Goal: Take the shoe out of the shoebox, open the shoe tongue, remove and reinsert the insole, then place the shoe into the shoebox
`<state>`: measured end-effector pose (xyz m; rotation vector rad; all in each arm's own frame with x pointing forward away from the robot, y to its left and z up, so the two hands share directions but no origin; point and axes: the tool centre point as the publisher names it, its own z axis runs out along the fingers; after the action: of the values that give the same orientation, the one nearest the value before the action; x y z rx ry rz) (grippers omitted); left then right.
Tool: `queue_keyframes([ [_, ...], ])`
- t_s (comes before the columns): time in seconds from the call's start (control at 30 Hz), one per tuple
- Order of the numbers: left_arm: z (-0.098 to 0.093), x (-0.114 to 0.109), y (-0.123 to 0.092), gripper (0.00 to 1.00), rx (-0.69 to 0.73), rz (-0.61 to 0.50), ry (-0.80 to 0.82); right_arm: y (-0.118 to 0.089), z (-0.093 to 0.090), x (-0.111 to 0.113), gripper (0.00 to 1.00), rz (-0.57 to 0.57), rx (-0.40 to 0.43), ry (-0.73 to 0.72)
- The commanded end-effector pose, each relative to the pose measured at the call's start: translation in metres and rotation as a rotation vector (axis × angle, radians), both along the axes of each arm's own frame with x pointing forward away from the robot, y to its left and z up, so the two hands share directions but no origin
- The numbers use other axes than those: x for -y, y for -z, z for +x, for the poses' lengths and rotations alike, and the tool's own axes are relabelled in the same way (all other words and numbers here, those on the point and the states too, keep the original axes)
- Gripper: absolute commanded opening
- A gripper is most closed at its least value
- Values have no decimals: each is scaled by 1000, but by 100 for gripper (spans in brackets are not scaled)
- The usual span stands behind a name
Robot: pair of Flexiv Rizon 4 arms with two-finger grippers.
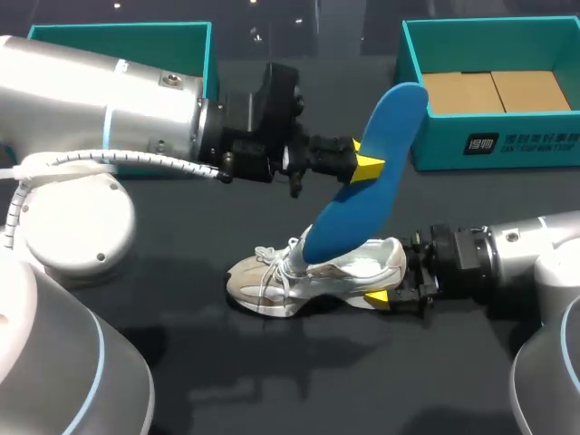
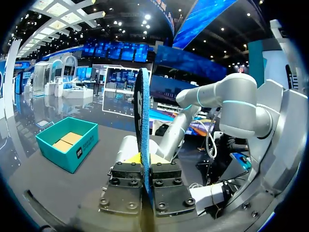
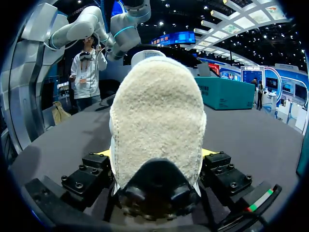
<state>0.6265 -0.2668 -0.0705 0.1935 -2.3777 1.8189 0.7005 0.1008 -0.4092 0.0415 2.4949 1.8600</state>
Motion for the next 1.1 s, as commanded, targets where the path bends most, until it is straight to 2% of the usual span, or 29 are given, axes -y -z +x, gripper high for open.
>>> queue_keyframes([
  [0.03,-5,-47,-2,0,-19,-85,34,-2,-1,0,0,-4,-1,0],
  [0.23,-13,-67,-11,0,-50,-96,-13,-2,-1,0,0,-4,-1,0],
  [0.5,-13,-67,-11,0,-50,-96,-13,-2,-1,0,0,-4,-1,0],
  [0.63,-19,-74,-11,0,-77,-165,42,-2,-1,0,0,-4,-1,0],
  [1.1,-24,-78,-14,0,-112,-216,34,-2,-1,0,0,-4,-1,0],
])
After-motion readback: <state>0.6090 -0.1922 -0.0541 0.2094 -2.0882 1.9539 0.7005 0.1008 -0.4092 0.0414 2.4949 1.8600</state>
